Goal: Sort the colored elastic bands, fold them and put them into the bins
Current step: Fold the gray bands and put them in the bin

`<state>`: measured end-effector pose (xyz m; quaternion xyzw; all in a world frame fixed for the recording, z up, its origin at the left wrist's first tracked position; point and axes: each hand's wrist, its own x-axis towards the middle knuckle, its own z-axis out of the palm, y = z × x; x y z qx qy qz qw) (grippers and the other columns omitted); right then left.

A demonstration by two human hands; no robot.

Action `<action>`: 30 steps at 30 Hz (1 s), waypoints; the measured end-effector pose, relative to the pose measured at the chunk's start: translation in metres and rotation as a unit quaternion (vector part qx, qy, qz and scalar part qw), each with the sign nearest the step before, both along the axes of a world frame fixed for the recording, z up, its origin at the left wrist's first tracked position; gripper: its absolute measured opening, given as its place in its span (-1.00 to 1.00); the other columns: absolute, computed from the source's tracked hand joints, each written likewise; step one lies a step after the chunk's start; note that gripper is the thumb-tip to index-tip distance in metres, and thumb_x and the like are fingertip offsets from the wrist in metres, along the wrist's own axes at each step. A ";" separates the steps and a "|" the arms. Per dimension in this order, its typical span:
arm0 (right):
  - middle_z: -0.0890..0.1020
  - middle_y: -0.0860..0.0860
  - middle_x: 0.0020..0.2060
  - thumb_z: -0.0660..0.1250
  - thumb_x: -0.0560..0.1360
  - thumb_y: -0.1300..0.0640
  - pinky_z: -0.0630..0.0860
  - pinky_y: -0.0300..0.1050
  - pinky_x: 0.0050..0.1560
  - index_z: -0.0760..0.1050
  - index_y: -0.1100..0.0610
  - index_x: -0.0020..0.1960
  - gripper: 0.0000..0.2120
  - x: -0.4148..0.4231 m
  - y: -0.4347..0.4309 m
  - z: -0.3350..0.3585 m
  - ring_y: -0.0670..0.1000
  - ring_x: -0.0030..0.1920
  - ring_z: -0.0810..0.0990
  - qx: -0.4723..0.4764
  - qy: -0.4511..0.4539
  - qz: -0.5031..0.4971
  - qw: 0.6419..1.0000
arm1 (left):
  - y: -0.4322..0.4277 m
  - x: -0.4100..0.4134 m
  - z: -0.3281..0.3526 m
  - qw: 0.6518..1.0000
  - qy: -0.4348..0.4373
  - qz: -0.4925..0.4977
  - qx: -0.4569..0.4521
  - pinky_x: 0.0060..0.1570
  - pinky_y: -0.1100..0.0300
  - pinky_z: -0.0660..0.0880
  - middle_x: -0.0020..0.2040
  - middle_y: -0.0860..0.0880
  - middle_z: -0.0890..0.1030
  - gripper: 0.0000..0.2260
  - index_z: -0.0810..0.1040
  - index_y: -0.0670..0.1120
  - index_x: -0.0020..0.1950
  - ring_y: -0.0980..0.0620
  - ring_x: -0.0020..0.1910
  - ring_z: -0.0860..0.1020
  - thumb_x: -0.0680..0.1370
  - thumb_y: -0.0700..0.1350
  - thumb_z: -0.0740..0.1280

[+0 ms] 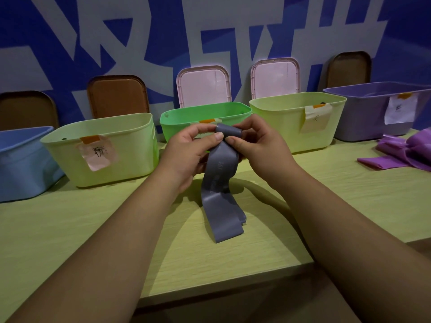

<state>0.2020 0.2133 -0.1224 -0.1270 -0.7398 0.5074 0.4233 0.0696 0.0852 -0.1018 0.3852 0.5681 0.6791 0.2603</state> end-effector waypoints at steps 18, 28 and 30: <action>0.77 -0.04 0.02 0.47 0.64 0.14 0.72 -0.11 0.03 0.63 -0.06 0.27 -0.77 0.004 -0.004 0.002 -0.06 0.04 0.75 0.039 -0.005 0.000 0.999 | -0.008 -0.009 0.004 0.996 0.091 -0.020 -0.002 -0.16 -0.01 0.68 0.07 -0.19 0.73 -0.73 0.67 0.02 0.33 -0.11 -0.03 0.76 0.65 -0.21 0.44; 0.73 0.24 0.01 0.48 0.60 0.30 0.69 0.30 0.06 0.54 0.26 0.15 -0.82 0.003 0.000 0.002 0.26 0.07 0.72 0.001 0.013 0.031 0.999 | -0.010 -0.004 0.007 0.997 0.060 -0.045 -0.001 -0.16 0.06 0.63 -0.04 -0.12 0.70 -0.73 0.68 0.00 0.33 -0.04 -0.22 0.63 0.66 -0.21 0.41; 0.74 0.25 0.01 0.47 0.60 0.32 0.73 0.22 0.04 0.55 0.23 0.13 -0.84 0.004 0.000 0.003 0.24 0.06 0.74 -0.013 0.019 0.047 0.999 | -0.010 -0.003 0.007 0.997 0.039 -0.058 -0.008 -0.09 0.01 0.64 0.13 -0.17 0.71 -0.75 0.68 0.02 0.31 -0.21 -0.03 0.64 0.64 -0.16 0.45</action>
